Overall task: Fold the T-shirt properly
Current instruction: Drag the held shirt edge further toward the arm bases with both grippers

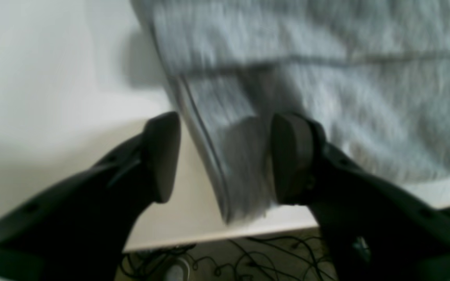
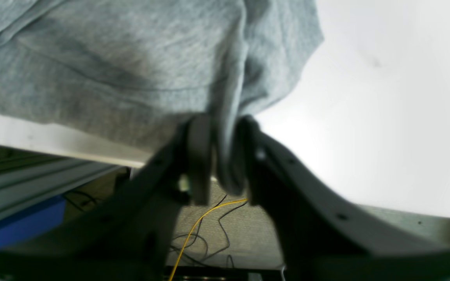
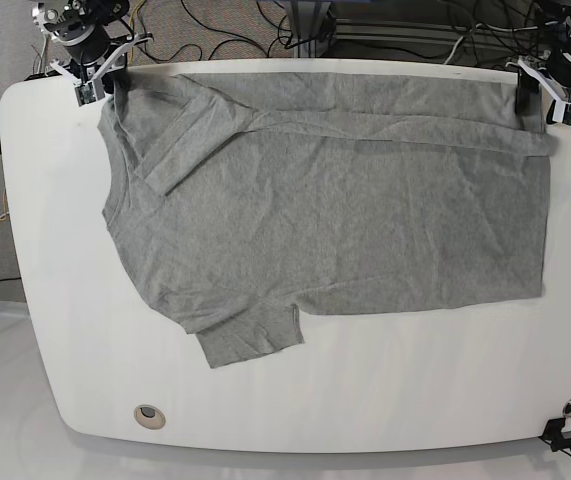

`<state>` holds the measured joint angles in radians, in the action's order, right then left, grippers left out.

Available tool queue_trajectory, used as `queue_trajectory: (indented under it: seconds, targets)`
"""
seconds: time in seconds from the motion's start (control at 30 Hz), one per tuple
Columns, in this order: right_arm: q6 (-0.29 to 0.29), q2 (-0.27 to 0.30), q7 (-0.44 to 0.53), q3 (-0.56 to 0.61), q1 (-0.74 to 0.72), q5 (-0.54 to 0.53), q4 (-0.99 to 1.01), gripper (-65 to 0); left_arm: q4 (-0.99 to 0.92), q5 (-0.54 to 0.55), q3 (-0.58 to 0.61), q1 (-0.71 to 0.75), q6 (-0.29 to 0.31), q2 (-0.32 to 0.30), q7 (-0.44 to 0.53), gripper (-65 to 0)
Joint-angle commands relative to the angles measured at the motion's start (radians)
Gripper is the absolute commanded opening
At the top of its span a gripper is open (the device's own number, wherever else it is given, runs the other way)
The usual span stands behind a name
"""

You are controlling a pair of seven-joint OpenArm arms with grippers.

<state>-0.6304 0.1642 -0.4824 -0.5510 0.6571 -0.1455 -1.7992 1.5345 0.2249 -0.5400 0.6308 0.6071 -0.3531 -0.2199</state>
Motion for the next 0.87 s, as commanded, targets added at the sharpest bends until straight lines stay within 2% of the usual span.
queue_trajectory:
  seconds: [0.0, 0.13, 0.23, 0.3, 0.47, 0.57, 0.7, 0.83]
  targets:
    - [-0.001, 0.021, 0.012, -0.034, 0.005, -0.010, -0.063, -45.6, 0.037, 0.011, -0.018, 0.008, 0.000, -0.016, 0.015, -28.1]
    - [-0.004, 0.025, 0.012, -0.044, 0.008, -0.010, -0.141, -38.0, 0.130, 0.009, -0.104, 0.008, 0.000, -0.011, 0.015, -28.1]
    - [-0.007, 0.027, 0.012, -0.037, 0.005, -0.010, -0.161, -36.3, 0.165, 0.015, -0.121, 0.005, 0.000, -0.010, 0.015, -28.1]
    - [-0.007, 0.025, 0.012, -0.007, -0.026, -0.012, -0.161, -36.3, 0.166, 0.017, -0.111, -0.009, 0.000, -0.007, 0.015, -28.1]
    - [0.001, 0.007, 0.012, 0.087, -0.116, -0.010, -0.161, -36.3, 0.168, 0.009, -0.056, -0.111, 0.000, 0.067, 0.015, -28.4]
    - [0.002, -0.015, 0.012, 0.139, -0.171, -0.004, -0.162, -36.5, 0.166, 0.008, -0.002, -0.170, -0.002, 0.078, 0.015, -28.4]
    - [0.004, -0.015, 0.012, 0.188, -0.239, -0.003, -0.162, -36.5, 0.166, 0.008, 0.064, -0.225, -0.006, 0.088, 0.015, -28.4]
    - [0.051, -0.015, 0.012, 0.194, -0.290, -0.003, -0.158, -36.5, 0.163, 0.003, 0.085, -0.291, -0.006, 0.090, 0.015, -28.4]
